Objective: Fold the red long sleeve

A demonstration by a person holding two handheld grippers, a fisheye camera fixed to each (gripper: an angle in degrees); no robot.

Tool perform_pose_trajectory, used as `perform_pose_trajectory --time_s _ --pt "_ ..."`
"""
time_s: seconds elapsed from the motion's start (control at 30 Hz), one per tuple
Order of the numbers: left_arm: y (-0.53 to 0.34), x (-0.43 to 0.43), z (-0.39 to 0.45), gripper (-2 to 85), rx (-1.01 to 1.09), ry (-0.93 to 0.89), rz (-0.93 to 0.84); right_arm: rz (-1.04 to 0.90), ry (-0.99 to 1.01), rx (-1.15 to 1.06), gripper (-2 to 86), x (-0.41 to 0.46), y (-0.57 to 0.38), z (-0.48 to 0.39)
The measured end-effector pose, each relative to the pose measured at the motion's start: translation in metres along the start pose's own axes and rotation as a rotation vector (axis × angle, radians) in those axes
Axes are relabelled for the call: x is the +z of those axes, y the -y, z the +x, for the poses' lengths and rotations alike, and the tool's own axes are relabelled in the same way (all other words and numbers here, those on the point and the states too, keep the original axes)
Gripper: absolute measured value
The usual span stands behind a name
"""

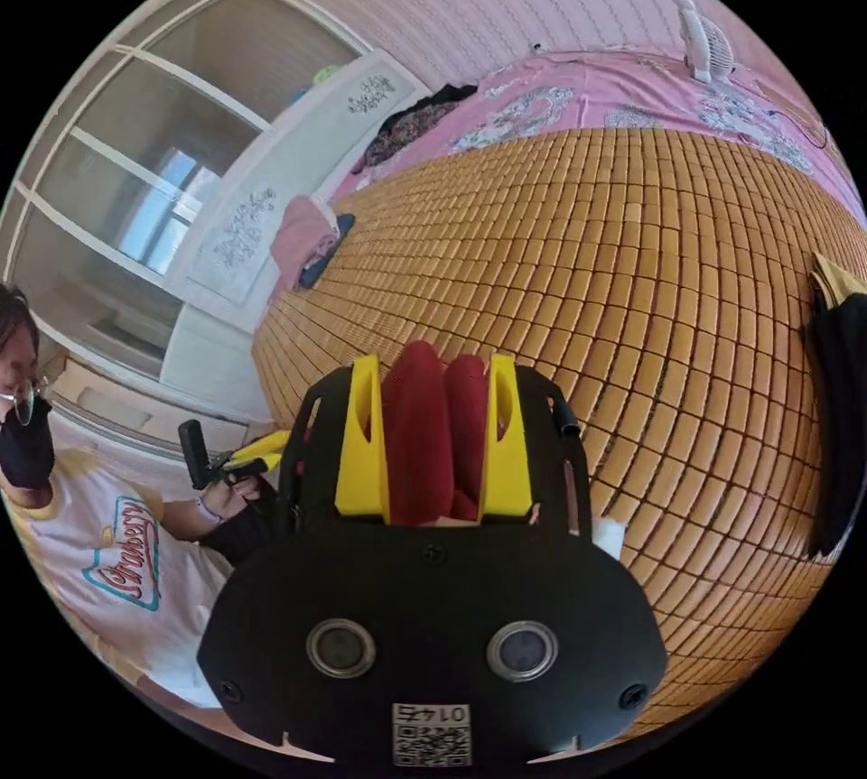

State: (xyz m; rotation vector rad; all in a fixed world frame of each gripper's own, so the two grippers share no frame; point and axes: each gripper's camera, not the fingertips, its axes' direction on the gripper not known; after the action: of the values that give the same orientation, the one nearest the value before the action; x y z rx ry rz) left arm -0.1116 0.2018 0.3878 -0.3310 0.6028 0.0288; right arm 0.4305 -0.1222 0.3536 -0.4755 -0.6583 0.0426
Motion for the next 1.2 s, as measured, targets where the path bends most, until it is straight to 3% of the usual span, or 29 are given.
perform_pose_trajectory --time_s 0.13,0.2,0.33,0.43,0.57,0.97,1.2 --pt "0.003 0.022 -0.016 14.8 -0.142 -0.181 -0.131 -0.249 -0.03 -0.039 16.4 0.038 0.018 0.008" --pt "0.002 0.021 -0.014 13.6 -0.119 -0.16 -0.119 -0.313 0.062 -0.04 14.4 0.047 0.024 0.017" --pt "0.004 0.019 -0.015 11.2 -0.129 -0.17 -0.14 -0.347 0.17 0.009 12.5 0.049 0.02 0.035" --pt "0.011 0.021 -0.02 7.6 -0.121 -0.204 -0.213 -0.33 0.138 -0.12 9.1 0.038 0.007 0.021" --pt "0.012 0.001 -0.012 5.2 -0.037 -0.238 -0.176 -0.186 0.081 -0.241 7.6 -0.001 -0.036 0.001" --pt "0.008 -0.11 0.095 4.1 0.518 -0.22 -0.079 0.412 0.222 -0.158 7.0 -0.129 -0.266 -0.03" --pt "0.056 -0.104 0.181 3.9 0.735 -0.401 -0.068 0.675 0.177 -0.132 6.9 -0.202 -0.345 -0.016"
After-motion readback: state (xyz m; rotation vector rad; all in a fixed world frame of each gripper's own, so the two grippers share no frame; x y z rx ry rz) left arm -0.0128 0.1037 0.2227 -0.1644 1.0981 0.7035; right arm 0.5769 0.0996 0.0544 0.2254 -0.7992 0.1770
